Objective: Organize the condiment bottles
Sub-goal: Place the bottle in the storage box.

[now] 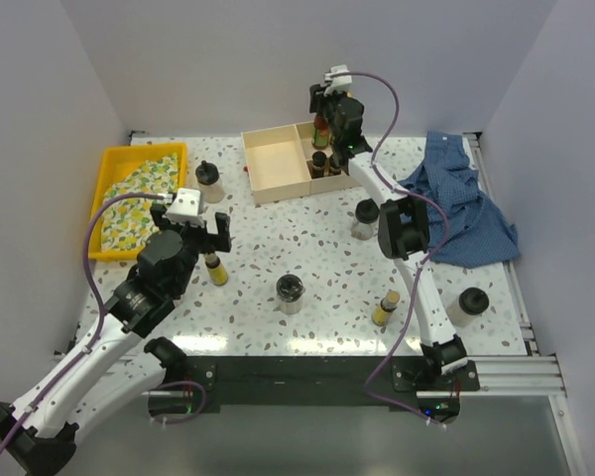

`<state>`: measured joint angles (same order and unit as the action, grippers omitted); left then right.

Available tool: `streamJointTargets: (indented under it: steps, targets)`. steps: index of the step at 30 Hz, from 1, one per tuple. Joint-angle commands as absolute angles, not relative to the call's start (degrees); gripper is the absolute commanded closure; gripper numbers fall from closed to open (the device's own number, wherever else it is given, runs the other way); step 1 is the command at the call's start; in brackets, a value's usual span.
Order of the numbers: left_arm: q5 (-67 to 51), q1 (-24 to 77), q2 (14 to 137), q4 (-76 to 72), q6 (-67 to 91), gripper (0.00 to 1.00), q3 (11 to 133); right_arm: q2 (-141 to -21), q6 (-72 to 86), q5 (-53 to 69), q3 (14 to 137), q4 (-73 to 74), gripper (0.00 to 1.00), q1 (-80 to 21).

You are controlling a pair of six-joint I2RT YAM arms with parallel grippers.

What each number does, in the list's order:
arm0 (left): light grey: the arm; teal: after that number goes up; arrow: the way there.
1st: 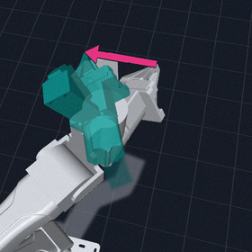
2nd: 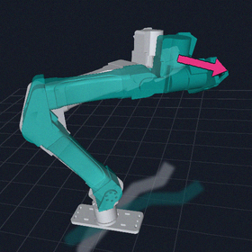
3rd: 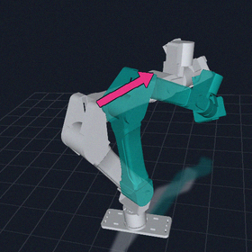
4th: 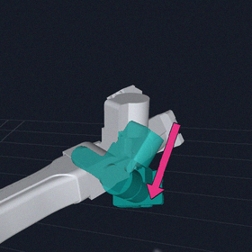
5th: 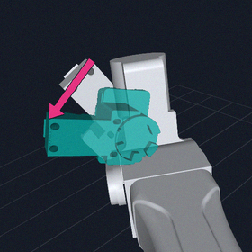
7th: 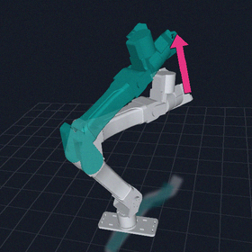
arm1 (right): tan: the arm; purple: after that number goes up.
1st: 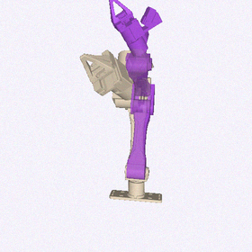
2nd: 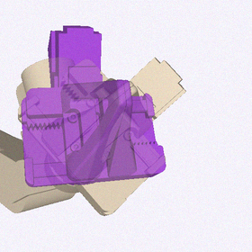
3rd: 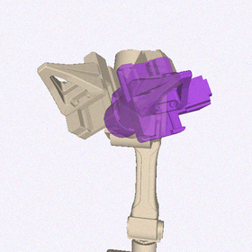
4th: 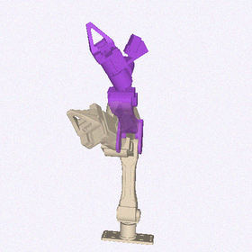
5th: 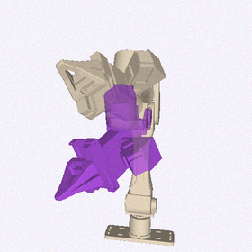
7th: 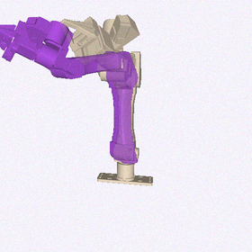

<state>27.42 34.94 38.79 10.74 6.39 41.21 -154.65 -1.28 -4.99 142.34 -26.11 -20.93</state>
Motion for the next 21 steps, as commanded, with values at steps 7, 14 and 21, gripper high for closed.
streamJointTargets:
  steps: [7, 14, 21]
  targets:
    - [29.0, 35.2, 36.7, 7.8, 6.3, 0.0, 40.8, -138.2, -0.4, -4.1, 131.1, -28.8, 0.42, -21.2]
    - [28.5, 35.2, 35.6, 7.8, 6.4, 0.0, 40.8, -117.9, 5.2, -6.3, 111.5, -21.6, 0.34, -22.8]
    - [29.0, 35.2, 35.4, 7.9, 6.3, 0.0, 40.9, -97.8, 18.0, -8.1, 98.3, 4.9, 0.25, -23.2]
